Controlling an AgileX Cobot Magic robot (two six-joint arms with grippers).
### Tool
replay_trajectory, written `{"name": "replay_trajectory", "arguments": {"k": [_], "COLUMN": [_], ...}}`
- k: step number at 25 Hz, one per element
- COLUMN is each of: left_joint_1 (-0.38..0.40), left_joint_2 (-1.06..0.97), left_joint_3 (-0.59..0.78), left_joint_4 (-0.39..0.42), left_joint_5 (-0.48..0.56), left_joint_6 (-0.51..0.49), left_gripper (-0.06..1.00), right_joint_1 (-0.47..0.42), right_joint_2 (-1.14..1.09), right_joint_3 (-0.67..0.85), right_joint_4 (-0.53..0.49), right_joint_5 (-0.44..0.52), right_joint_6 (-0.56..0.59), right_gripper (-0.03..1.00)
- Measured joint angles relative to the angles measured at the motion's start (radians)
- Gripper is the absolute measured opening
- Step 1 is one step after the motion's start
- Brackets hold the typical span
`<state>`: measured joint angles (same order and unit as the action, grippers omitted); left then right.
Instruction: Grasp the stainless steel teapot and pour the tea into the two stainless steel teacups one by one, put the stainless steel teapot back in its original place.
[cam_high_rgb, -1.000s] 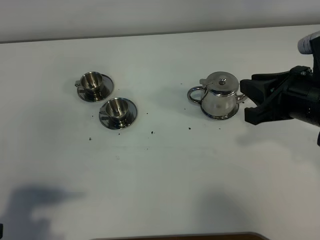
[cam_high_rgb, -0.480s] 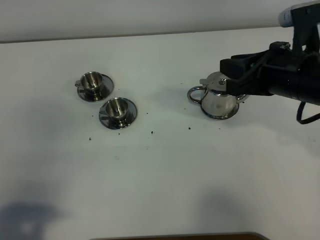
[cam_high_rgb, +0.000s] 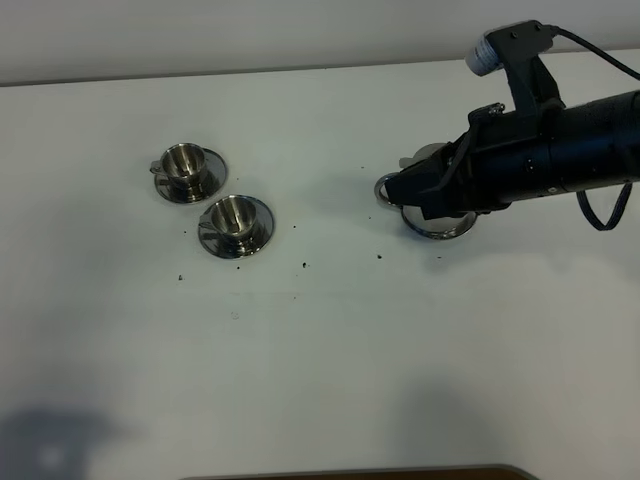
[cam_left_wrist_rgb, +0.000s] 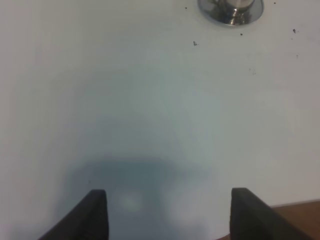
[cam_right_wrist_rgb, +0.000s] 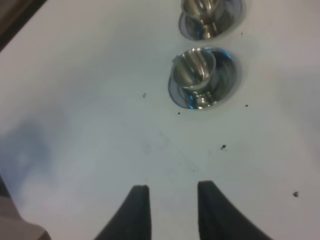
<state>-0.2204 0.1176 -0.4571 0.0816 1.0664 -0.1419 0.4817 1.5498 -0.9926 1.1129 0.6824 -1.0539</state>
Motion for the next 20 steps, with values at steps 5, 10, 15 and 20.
{"name": "replay_trajectory", "arguments": {"k": [5,10,15,20], "left_joint_1": [0.050,0.135,0.149,0.149], "left_joint_2": [0.000,-0.006,-0.106,-0.114], "left_joint_3": [0.000,0.000,0.000,0.000], "left_joint_4": [0.000,0.001,0.001,0.002], "left_joint_5": [0.000,0.000,-0.001,0.001], "left_joint_6": [0.001,0.000,0.000,0.000], "left_gripper": [0.58,0.58,0.58,0.58], "right_joint_1": [0.002,0.028,0.029,0.029], "right_joint_2": [0.027,0.078,0.121,0.128], "right_joint_3": [-0.046,-0.085,-0.118,-0.122], "right_joint_4": [-0.024,-0.027,-0.026,-0.023], "right_joint_5": [0.001,0.002,0.002,0.009], "right_joint_6": [0.019,0.022,0.022,0.010], "right_gripper": [0.24,0.24,0.24,0.24]}}
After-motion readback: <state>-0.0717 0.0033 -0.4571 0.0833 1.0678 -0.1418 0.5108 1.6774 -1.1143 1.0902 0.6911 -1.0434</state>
